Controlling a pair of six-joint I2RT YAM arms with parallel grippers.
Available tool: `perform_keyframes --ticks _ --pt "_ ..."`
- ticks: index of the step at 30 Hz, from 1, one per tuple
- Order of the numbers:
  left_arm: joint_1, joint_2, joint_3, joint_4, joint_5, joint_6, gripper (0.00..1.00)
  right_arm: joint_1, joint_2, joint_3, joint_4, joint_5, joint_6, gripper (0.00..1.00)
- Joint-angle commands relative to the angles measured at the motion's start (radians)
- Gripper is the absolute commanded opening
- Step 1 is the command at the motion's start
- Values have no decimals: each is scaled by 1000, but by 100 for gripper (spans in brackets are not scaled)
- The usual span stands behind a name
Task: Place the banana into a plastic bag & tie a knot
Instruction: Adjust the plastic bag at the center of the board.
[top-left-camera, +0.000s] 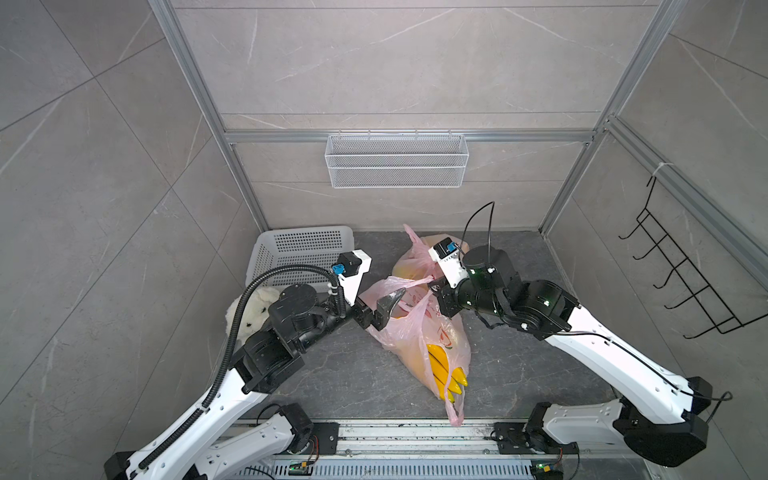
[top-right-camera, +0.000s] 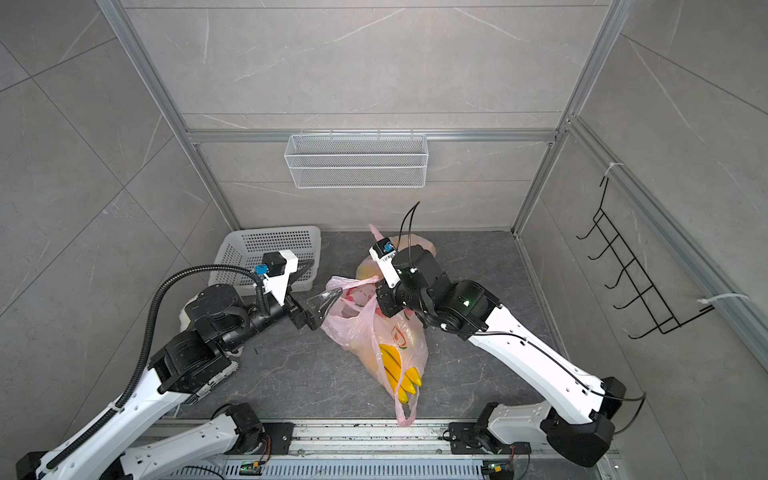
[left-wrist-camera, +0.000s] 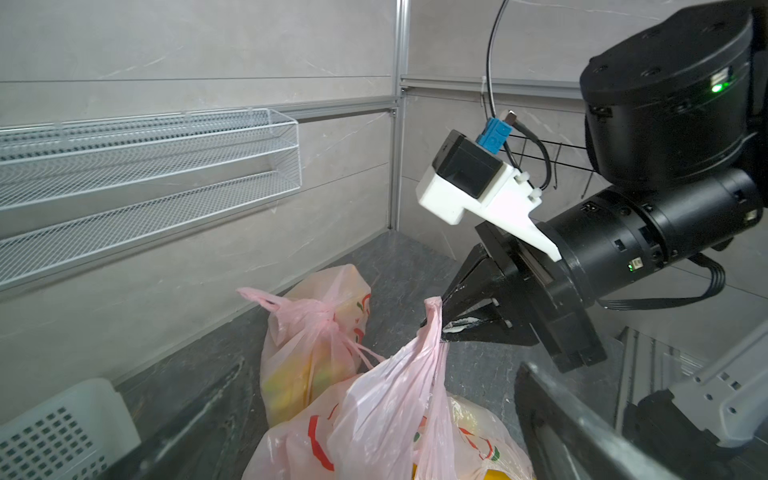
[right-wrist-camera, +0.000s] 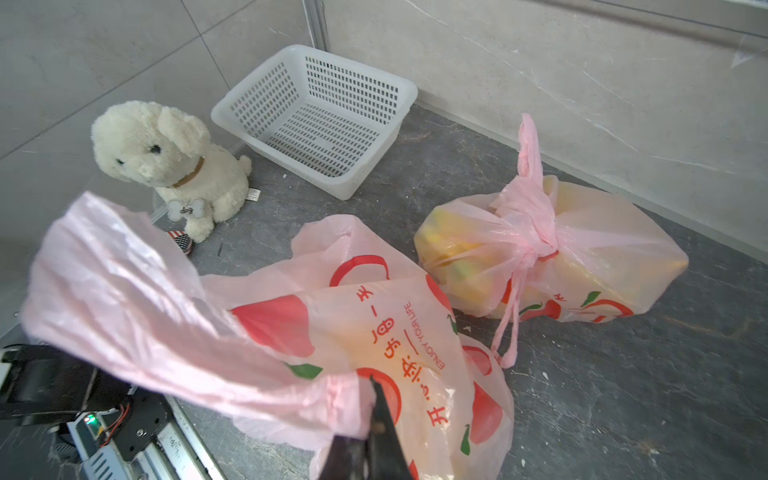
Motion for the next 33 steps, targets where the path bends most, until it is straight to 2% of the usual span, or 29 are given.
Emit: perform_keyframes --ticks 1,9,14,20,22,23,25,26,30,33 --pt "-6 90 7 -16 125 49 99 5 -45 -15 49 -78 2 0" --pt "-39 208 7 70 153 20 94 5 -71 -29 105 -206 33 0" --pt "-55 286 12 92 177 16 83 5 -83 -30 123 -215 54 0" --pt "-57 324 -29 127 210 -9 67 4 -127 -45 162 -147 98 0" --pt "-57 329 -52 152 218 -22 59 4 -133 -47 171 -134 111 0" --pt "-57 329 -59 161 219 -29 53 4 -131 -46 171 -130 114 0" --pt "-57 331 -62 166 218 -46 31 5 -123 -51 170 -116 125 0" --pt "-57 332 -63 167 220 -53 27 6 -119 -54 168 -108 128 0" --pt "-56 320 -79 197 207 -80 14 3 -98 -63 153 -71 136 0" --pt "-55 307 -93 218 183 -95 8 5 -89 -60 126 1 141 0"
